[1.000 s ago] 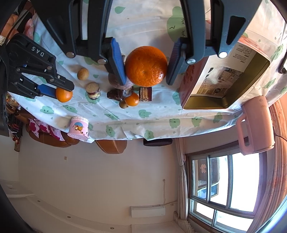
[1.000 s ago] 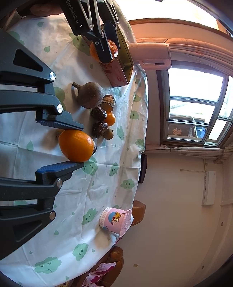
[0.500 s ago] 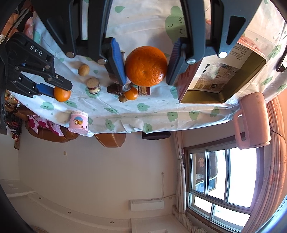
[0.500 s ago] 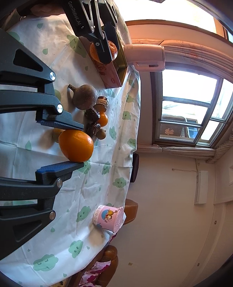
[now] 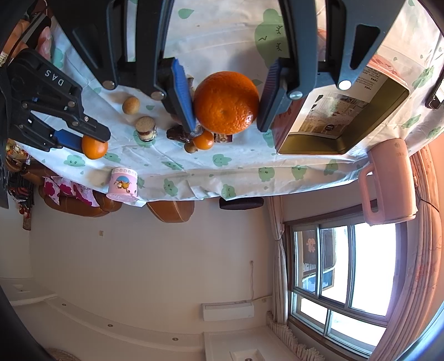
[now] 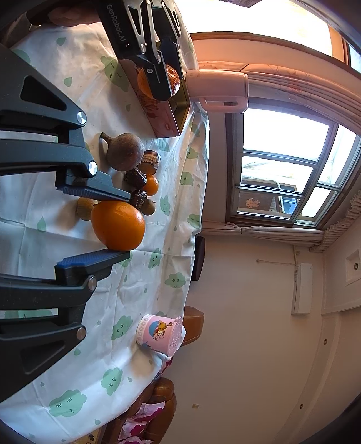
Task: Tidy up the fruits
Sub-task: 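Lift the mandarin with the left tool while the right tool lifts the orange toward the tin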
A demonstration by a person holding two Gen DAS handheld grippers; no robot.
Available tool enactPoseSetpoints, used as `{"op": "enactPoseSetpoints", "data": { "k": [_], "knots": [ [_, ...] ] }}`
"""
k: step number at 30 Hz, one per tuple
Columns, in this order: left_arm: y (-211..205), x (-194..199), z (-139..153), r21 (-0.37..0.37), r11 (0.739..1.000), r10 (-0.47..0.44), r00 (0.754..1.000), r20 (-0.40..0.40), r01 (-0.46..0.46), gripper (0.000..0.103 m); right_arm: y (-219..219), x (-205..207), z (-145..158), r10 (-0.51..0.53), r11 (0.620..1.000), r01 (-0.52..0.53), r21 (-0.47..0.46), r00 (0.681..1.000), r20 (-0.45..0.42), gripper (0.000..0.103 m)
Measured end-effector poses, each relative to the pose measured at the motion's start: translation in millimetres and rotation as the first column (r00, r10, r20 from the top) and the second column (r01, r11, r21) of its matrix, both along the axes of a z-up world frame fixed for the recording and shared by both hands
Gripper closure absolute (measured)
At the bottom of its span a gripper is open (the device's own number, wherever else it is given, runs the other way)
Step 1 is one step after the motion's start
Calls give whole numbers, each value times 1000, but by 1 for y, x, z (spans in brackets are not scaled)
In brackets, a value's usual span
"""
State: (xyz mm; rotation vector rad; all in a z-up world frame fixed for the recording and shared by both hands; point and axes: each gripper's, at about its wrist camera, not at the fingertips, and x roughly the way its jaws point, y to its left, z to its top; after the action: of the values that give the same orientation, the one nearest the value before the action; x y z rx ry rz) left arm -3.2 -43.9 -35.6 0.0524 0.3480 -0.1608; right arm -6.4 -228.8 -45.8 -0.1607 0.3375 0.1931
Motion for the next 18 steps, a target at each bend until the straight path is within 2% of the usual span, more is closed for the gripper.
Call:
{"op": "enactPoseSetpoints", "data": {
  "k": [6, 10, 18],
  "knots": [
    [1, -2, 1, 0, 1000, 1, 1000, -12, -1, 55, 1, 0, 0, 6, 1000, -6, -2, 1000, 0, 67],
    [14, -2, 12, -9, 1000, 23, 1000, -17, -23, 55, 5, 5, 6, 35, 999, -34, 8, 998, -45, 67],
    [65, 17, 38, 0, 994, 109, 994, -15, -109, 55, 46, 27, 46, 187, 982, -183, 55, 978, -93, 67]
  ]
}}
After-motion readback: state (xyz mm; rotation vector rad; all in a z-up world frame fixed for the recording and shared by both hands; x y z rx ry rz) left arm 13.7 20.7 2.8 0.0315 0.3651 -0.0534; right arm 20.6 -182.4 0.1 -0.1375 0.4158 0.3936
